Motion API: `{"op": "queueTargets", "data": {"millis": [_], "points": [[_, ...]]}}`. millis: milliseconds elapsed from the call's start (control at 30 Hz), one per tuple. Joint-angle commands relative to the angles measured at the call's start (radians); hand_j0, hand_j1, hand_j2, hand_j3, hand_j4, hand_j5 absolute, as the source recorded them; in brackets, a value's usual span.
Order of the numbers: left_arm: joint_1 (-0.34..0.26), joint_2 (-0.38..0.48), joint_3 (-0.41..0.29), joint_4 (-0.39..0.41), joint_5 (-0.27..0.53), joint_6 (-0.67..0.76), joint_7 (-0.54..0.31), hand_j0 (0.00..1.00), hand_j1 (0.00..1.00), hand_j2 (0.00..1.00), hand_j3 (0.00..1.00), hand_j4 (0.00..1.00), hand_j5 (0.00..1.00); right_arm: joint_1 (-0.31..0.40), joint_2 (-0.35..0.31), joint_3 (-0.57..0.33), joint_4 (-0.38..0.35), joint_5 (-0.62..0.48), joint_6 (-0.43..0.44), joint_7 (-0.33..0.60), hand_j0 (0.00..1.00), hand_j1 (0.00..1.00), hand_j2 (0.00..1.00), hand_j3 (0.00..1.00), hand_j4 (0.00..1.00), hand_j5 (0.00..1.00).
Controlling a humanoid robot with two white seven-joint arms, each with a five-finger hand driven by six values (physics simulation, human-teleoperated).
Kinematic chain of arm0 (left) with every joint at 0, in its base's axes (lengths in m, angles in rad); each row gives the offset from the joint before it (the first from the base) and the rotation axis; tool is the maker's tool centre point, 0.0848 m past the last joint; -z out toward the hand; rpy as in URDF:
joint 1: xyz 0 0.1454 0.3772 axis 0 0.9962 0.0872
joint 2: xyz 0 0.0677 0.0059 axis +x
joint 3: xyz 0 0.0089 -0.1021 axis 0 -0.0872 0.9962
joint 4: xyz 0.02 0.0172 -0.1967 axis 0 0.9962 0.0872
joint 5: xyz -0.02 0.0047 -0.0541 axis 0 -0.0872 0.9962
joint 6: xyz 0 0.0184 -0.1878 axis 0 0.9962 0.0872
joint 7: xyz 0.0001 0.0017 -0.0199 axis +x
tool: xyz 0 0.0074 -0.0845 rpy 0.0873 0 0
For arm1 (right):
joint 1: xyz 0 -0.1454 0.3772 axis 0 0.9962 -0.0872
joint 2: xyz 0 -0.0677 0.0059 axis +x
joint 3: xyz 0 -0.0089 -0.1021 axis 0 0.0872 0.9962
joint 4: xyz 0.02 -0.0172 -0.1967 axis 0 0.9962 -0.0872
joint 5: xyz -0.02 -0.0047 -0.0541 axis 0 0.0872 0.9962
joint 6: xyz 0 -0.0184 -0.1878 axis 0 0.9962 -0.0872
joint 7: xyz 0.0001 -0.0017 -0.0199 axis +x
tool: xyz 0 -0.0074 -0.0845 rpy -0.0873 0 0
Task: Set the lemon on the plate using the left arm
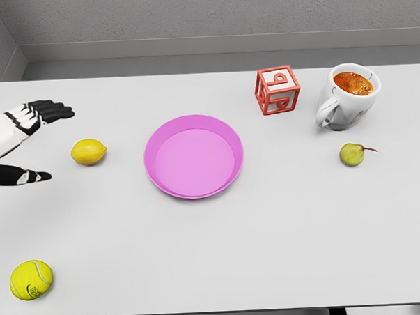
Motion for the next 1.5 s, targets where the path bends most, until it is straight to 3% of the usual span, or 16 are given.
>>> {"op": "queueTargets", "data": {"millis": [0,267,367,400,533,567,633,667,700,833,1033,1133,1367,1467], "points": [[0.0,-0.002,-0.002,-0.003,0.006,0.001,-0.001,1.0,1.0,1.0,1.0,1.0,1.0,0.0,0.0,-0.002,0.0,-0.002,-0.002,-0.002,1.0,1.0,1.0,1.0,1.0,1.0],[0.003,-0.031,0.023,0.034,-0.053,0.001,-0.05,1.0,1.0,1.0,1.0,1.0,1.0,0.002,0.0,0.002,0.0,-0.002,0.0,0.0,1.0,1.0,1.0,1.0,1.0,1.0],[-0.014,-0.049,0.023,0.071,-0.124,0.001,-0.066,1.0,1.0,1.0,1.0,1.0,1.0,0.002,0.0,0.002,0.0,0.0,0.0,0.0,1.0,1.0,1.0,1.0,1.0,1.0],[-0.038,-0.051,0.018,0.123,-0.125,0.001,-0.066,1.0,1.0,1.0,1.0,1.0,1.0,0.002,0.0,0.004,0.0,0.0,0.0,0.0,1.0,1.0,1.0,1.0,1.0,1.0],[-0.071,-0.046,-0.04,0.146,-0.144,0.001,-0.075,1.0,1.0,1.0,1.0,1.0,1.0,0.002,0.0,0.004,0.0,0.0,0.0,0.0,1.0,1.0,1.0,1.0,1.0,1.0],[-0.116,-0.045,-0.089,0.166,-0.145,0.001,-0.076,1.0,1.0,1.0,1.0,1.0,1.0,0.002,0.0,0.004,0.0,-0.002,0.0,0.0,1.0,1.0,1.0,1.0,1.0,1.0],[-0.362,-0.09,-0.372,0.27,-0.145,0.001,-0.076,1.0,1.0,1.0,1.0,1.0,1.0,0.002,0.0,0.004,0.0,-0.002,0.0,0.0,1.0,1.0,1.0,1.0,1.0,1.0],[-0.422,-0.114,-0.452,0.309,-0.144,0.001,-0.076,1.0,1.0,1.0,1.0,1.0,1.0,0.002,0.0,0.004,0.0,-0.002,0.0,0.0,1.0,1.0,1.0,1.0,1.0,1.0],[-0.44,-0.127,-0.469,0.332,-0.144,0.001,-0.076,1.0,1.0,1.0,1.0,1.0,1.0,0.002,0.0,0.004,0.002,-0.002,0.0,0.0,1.0,1.0,1.0,1.0,1.0,1.0],[-0.479,-0.167,-0.474,0.463,-0.155,0.001,-0.08,1.0,1.0,1.0,1.0,1.0,1.0,0.002,0.0,0.004,0.0,0.0,0.0,0.0,1.0,1.0,1.0,1.0,1.0,1.0],[-0.508,-0.233,-0.485,0.496,-0.208,0.001,-0.081,1.0,1.0,1.0,1.0,1.0,1.0,0.002,0.0,0.004,0.0,0.0,0.0,0.0,1.0,1.0,1.0,1.0,1.0,1.0],[-0.546,-0.284,-0.499,0.574,-0.221,0.001,-0.092,1.0,1.0,1.0,1.0,1.0,1.0,0.002,0.0,0.004,0.002,0.0,0.0,0.0,1.0,1.0,1.0,1.0,1.0,1.0],[-0.546,-0.299,-0.526,0.576,-0.221,0.001,-0.092,1.0,1.0,1.0,1.0,1.0,1.0,0.002,0.0,0.004,0.0,-0.002,0.0,0.0,1.0,1.0,1.0,1.0,1.0,1.0],[-0.549,-0.319,-0.528,0.626,-0.222,0.001,-0.092,1.0,1.0,1.0,1.0,1.0,1.0,0.002,0.0,0.004,0.0,-0.002,0.0,0.0,1.0,1.0,1.0,1.0,1.0,1.0]]}}
